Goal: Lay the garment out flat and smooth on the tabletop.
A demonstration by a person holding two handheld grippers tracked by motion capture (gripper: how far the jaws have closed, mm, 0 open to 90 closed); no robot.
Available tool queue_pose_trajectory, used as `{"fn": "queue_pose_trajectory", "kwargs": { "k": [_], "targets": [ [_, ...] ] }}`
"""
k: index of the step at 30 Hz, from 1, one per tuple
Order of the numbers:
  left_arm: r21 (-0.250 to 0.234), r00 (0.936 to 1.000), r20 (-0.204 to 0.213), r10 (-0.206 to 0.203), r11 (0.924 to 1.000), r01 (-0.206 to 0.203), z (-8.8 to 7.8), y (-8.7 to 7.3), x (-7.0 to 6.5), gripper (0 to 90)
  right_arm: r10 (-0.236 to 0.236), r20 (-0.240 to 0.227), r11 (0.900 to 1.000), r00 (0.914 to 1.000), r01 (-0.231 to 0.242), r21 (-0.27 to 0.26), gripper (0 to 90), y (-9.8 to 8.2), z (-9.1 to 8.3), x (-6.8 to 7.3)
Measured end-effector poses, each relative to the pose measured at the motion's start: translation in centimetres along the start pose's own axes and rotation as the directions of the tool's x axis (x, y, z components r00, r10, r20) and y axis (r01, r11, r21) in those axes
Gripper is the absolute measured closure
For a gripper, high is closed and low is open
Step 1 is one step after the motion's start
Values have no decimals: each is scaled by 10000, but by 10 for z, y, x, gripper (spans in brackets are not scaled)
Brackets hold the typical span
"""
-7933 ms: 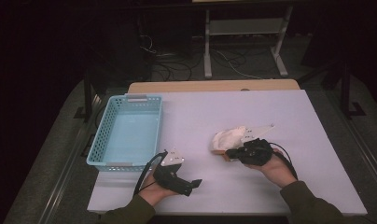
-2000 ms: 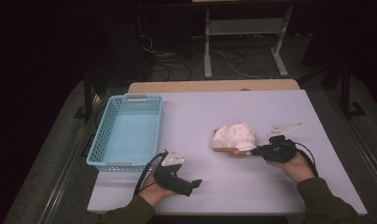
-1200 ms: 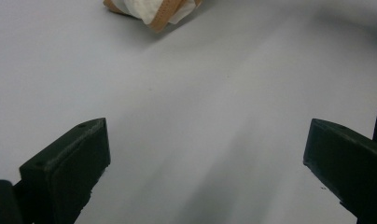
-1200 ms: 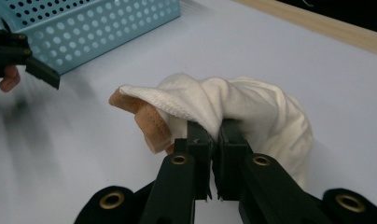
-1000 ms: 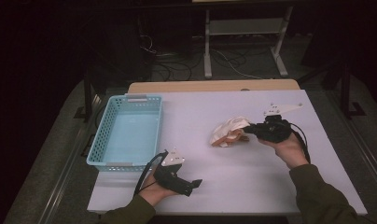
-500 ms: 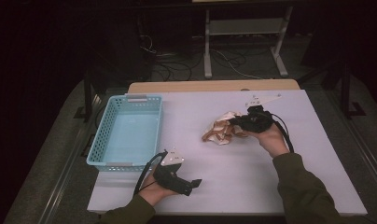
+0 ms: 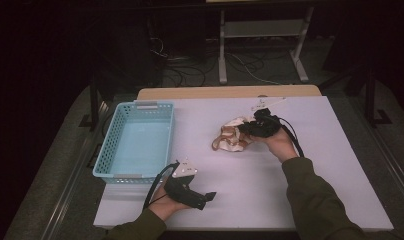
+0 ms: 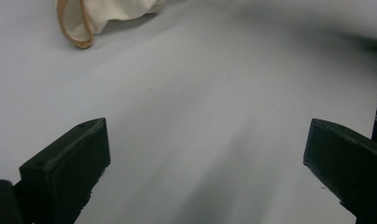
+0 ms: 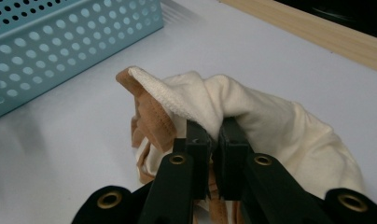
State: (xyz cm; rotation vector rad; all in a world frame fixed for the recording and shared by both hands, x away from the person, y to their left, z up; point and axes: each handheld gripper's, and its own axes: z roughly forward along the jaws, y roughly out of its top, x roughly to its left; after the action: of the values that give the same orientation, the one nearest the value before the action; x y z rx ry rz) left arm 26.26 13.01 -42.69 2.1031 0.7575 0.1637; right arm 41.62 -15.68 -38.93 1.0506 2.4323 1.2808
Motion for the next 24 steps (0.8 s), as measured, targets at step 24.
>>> {"fn": "queue_pose_trajectory", "kwargs": {
  "k": [24],
  "targets": [
    [-11,10000,1,-29,10000,29,0,0,-1,0,324,122,9993,9994,-326,189,566,-14,-1,-5]
  ]
}}
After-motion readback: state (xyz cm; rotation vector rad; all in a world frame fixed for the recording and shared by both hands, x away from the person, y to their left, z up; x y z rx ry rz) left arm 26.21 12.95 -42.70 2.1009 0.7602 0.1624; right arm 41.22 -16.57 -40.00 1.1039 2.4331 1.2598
